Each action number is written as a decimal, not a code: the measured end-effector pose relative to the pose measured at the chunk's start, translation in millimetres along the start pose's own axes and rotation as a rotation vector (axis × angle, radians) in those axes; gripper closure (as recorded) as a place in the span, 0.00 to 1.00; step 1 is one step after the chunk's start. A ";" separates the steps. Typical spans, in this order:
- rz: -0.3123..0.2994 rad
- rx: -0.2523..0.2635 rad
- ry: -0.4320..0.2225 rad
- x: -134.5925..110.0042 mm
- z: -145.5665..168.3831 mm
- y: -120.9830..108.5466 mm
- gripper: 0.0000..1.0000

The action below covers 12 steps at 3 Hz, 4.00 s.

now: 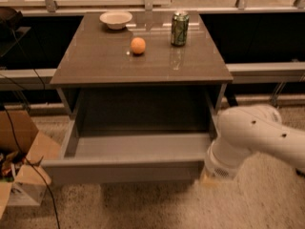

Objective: Close top drawer

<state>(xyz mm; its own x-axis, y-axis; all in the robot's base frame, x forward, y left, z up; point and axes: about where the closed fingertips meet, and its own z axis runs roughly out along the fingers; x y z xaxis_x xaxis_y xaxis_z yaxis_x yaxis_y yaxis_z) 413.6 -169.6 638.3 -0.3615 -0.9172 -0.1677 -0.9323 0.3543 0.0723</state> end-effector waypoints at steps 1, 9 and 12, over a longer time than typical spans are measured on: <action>0.000 0.000 0.000 0.3 -0.2 0.5 1.00; -0.026 0.222 -0.264 -59.1 -14.4 -110.3 0.04; -0.027 0.236 -0.285 -68.7 -5.5 -119.5 0.16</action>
Offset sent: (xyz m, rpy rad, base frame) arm 0.0255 0.0071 0.0062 0.0065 -0.1798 -0.0734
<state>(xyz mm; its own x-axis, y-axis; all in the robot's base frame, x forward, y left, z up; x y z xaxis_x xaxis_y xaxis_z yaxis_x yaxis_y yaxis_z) 549.9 -149.9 646.5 -0.2936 -0.8508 -0.4357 -0.9053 0.3939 -0.1590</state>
